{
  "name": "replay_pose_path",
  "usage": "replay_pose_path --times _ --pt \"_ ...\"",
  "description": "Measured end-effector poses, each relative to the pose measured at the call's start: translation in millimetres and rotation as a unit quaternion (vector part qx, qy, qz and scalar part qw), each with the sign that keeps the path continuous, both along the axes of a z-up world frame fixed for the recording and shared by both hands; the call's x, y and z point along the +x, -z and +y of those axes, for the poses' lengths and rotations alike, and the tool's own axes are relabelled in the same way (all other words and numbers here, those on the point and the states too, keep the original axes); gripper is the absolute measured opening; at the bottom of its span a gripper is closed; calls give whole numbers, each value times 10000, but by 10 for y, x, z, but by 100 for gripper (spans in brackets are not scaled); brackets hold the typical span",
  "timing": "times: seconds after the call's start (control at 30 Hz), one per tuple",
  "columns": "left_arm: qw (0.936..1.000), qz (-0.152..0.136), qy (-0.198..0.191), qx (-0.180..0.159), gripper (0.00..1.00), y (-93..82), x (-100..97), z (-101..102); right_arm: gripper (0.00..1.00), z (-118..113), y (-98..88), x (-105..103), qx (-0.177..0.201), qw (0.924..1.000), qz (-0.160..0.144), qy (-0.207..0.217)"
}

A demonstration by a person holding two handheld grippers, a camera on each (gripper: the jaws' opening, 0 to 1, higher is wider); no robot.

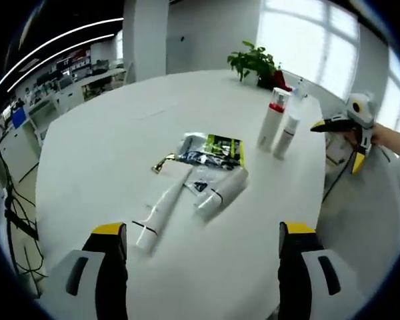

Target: Arrange the skincare products in the storage area until every visible bottle or jar stands upright without overlapping.

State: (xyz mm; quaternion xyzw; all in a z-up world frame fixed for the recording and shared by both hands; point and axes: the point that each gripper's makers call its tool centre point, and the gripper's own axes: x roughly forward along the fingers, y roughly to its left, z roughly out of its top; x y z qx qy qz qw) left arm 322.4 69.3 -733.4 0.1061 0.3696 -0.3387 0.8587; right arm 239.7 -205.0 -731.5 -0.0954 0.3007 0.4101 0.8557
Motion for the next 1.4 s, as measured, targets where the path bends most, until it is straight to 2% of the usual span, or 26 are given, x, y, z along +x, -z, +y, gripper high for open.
replay_pose_path --times 0.17,0.23,0.47,0.57,0.7,0.73,0.83,0.97,1.03,1.13,1.23,1.37,1.4 --pt "9992 169 187 294 83 122 119 9 99 -6 6 0 -42 10000 -12 -4" --pt "9989 241 236 329 83 232 235 7 99 -9 8 1 -51 10000 -8 9" --pt "9957 502 388 676 77 402 328 64 99 -35 5 20 -5 9999 14 105" --pt "9941 591 359 831 74 506 457 132 99 -38 11 28 1 9999 24 115" --pt "9918 713 355 995 71 551 639 194 99 -47 23 37 -11 9999 53 127" --pt "9914 717 347 1035 69 556 556 208 99 -49 22 41 -2 9999 56 141" --pt "9895 797 376 1146 64 603 602 212 99 -46 18 44 33 9998 66 165" --pt "9840 970 541 1390 65 742 791 193 99 -54 36 44 21 9998 90 180" --pt "9813 1027 595 1518 64 778 707 185 99 -58 40 46 19 9998 97 189" --pt "9760 1103 714 1735 61 877 823 213 99 -67 44 51 10 9997 99 209" --pt "9717 1188 793 1881 60 965 857 198 99 -77 44 60 19 9997 103 237" --pt "9687 1262 912 1932 58 994 918 169 99 -81 52 58 17 9996 122 248" --pt "9677 1282 936 1957 57 965 851 154 99 -83 57 57 15 9996 137 252"
